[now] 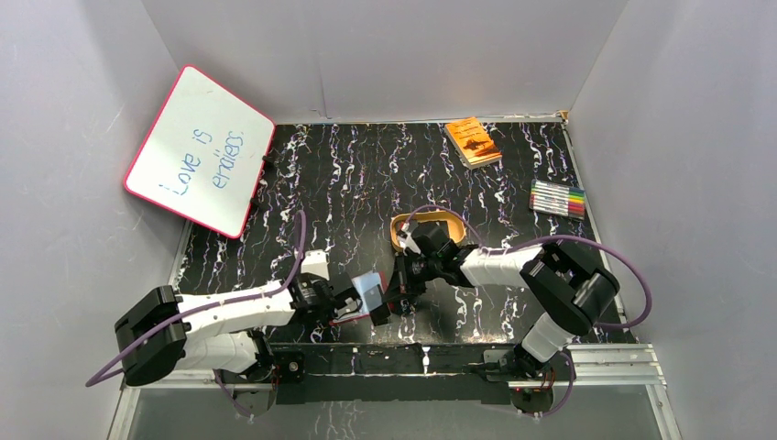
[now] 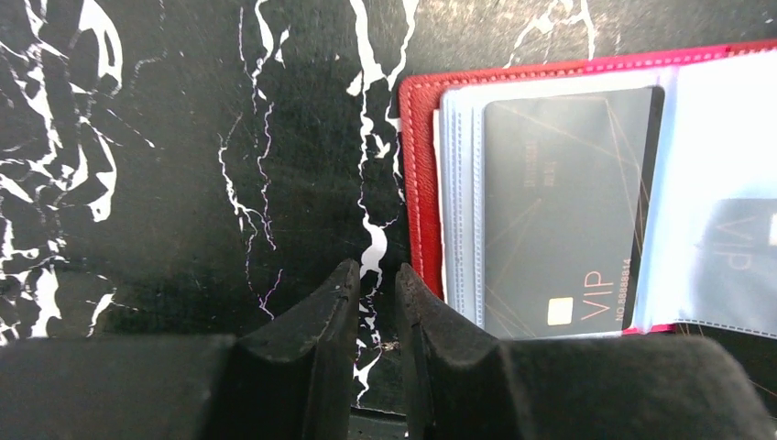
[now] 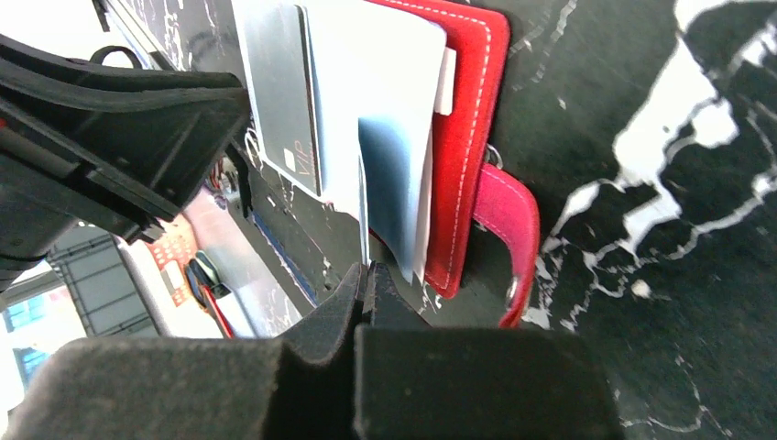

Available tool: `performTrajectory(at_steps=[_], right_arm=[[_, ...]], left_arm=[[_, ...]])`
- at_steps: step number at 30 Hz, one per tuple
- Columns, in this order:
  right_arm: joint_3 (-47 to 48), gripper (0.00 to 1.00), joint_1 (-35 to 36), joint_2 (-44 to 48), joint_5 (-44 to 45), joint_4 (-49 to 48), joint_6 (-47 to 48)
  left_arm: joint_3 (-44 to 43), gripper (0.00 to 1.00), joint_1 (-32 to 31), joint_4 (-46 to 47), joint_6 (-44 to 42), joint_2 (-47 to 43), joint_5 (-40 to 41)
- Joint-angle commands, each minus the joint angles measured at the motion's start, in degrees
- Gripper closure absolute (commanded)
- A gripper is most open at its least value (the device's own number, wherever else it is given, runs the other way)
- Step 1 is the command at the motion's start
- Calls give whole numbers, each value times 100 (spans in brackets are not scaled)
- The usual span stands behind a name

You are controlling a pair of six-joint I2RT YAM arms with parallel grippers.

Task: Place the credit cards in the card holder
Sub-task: Turn over the card slot in the card holder.

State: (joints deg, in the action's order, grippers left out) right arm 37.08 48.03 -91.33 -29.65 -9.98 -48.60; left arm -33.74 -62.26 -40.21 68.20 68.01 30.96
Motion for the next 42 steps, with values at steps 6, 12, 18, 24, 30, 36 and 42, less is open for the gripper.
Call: performTrajectory(at_steps=[6, 12, 18, 24, 30, 36, 42], right_arm=[[563, 100, 348, -99, 530, 161, 377], [545, 100, 398, 45, 599, 212, 408], [492, 100, 400, 395, 953, 446, 445], [476, 100, 400, 612, 1151, 512, 450], [481, 100, 393, 568, 1250, 570, 457], [570, 100, 341, 763, 1653, 821, 505], [686, 100, 289, 845, 1513, 954, 725]], left_arm=[[202, 82, 172, 837, -262, -61, -223], [245, 84, 221, 1288, -649, 61, -364], [178, 84, 266, 1403, -934, 147, -373], [127, 83, 271, 1498, -1166, 168, -393], [99, 83, 284, 1506, -1221, 212, -412], [102, 83, 285, 1457, -1246, 200, -407], [98, 83, 293, 1539, -1340, 207, -407]])
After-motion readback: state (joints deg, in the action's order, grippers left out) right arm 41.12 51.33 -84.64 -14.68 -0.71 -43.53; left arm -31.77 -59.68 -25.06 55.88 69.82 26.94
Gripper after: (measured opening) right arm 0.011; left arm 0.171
